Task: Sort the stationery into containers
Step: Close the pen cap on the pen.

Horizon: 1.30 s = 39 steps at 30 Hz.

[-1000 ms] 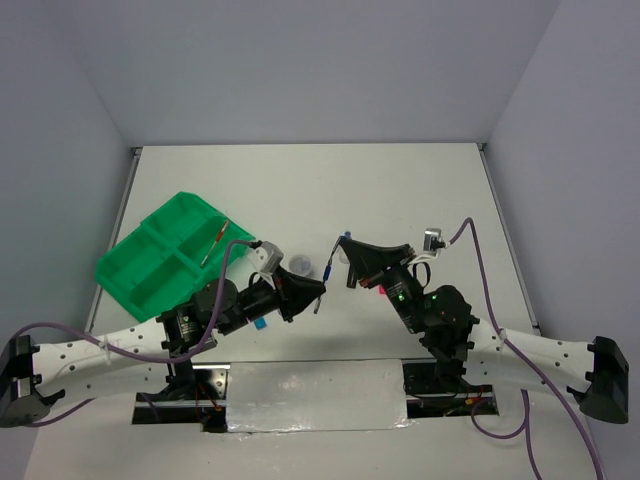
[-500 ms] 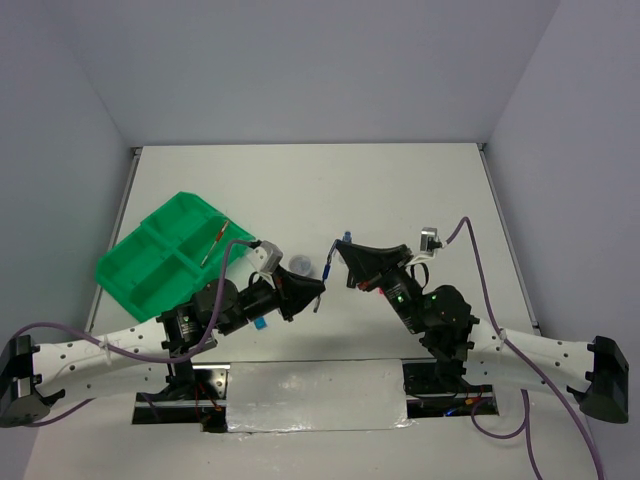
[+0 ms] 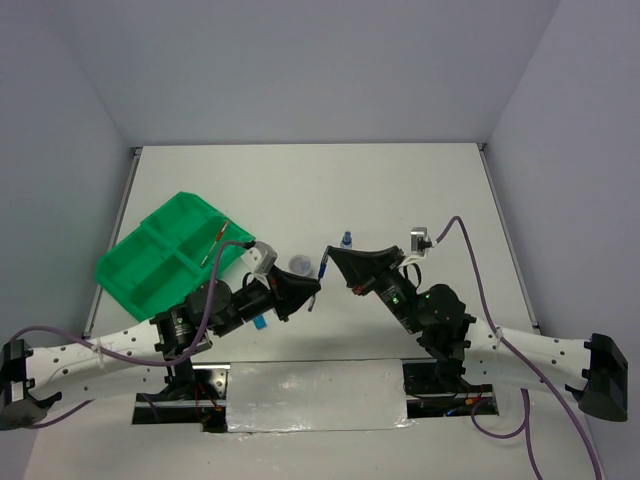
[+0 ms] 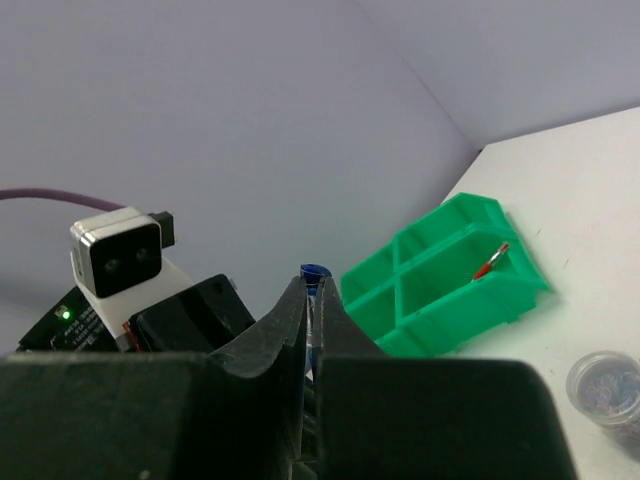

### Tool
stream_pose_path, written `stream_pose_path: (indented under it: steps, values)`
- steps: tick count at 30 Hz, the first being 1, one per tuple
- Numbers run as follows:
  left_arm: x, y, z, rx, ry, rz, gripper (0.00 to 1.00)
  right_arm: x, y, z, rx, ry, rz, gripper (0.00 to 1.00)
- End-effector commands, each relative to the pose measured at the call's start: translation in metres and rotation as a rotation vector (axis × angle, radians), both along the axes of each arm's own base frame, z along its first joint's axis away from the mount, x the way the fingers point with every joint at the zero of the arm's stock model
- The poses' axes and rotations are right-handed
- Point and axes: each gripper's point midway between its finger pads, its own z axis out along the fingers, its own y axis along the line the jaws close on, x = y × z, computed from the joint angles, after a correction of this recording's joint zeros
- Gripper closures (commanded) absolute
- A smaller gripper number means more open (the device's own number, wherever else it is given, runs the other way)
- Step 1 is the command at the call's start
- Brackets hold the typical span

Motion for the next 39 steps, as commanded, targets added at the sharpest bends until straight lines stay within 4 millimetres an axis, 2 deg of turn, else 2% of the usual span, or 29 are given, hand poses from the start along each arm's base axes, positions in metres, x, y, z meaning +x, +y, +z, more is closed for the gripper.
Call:
stream_pose_path:
  steps: [1,6,13,19,20,21,22,24,25,26,27,28,30,31,33,39]
  values:
    - [0.004,0.009,0.044,-0.072,-0.093,0.035,1.00,-0.011,0.010,-0.010,-0.050,-0.015,0.069,1.00]
    - [0.006,0.016,0.059,-0.071,-0.144,0.053,1.00,-0.023,0.019,-0.018,-0.066,-0.005,0.153,1.00]
    - [0.003,0.016,0.081,-0.082,-0.192,0.039,1.00,-0.031,0.025,-0.039,-0.096,0.024,0.205,1.00]
    - [0.005,0.017,0.074,-0.082,-0.188,0.048,1.00,-0.031,0.016,-0.027,-0.088,-0.017,0.180,0.99]
    - [0.004,0.017,0.075,-0.087,-0.189,0.045,1.00,-0.032,0.016,-0.024,-0.096,-0.036,0.184,0.94]
    - [0.002,0.016,0.074,-0.088,-0.187,0.034,1.00,-0.035,0.014,-0.020,-0.120,-0.082,0.182,0.73]
    - [0.001,0.016,0.074,-0.086,-0.188,0.026,1.00,-0.038,0.013,-0.013,-0.129,-0.123,0.191,0.62]
    - [-0.002,0.014,0.072,-0.079,-0.189,0.008,1.00,-0.048,0.014,-0.006,-0.199,-0.225,0.217,0.43]
    - [-0.003,0.014,0.069,-0.072,-0.186,0.001,1.00,-0.051,0.013,0.004,-0.208,-0.268,0.223,0.37]
    - [-0.004,0.013,0.066,-0.068,-0.188,-0.008,1.00,-0.053,0.013,0.006,-0.247,-0.320,0.231,0.33]
    - [-0.009,0.011,0.065,-0.068,-0.193,-0.035,1.00,-0.064,0.016,0.009,-0.263,-0.372,0.291,0.21]
    - [-0.012,0.010,0.063,-0.072,-0.194,-0.054,1.00,-0.069,0.017,0.021,-0.264,-0.411,0.315,0.17]
    - [-0.018,0.009,0.063,-0.080,-0.202,-0.085,1.00,-0.065,0.019,0.018,-0.318,-0.422,0.329,0.14]
    - [-0.022,0.007,0.061,-0.078,-0.205,-0.113,1.00,-0.063,0.018,0.027,-0.316,-0.430,0.321,0.14]
    - [-0.026,0.005,0.060,-0.075,-0.205,-0.139,1.00,-0.061,0.017,0.031,-0.326,-0.451,0.337,0.14]
    - [-0.031,0.006,0.056,-0.056,-0.203,-0.166,1.00,-0.073,0.019,0.043,-0.315,-0.510,0.470,0.20]
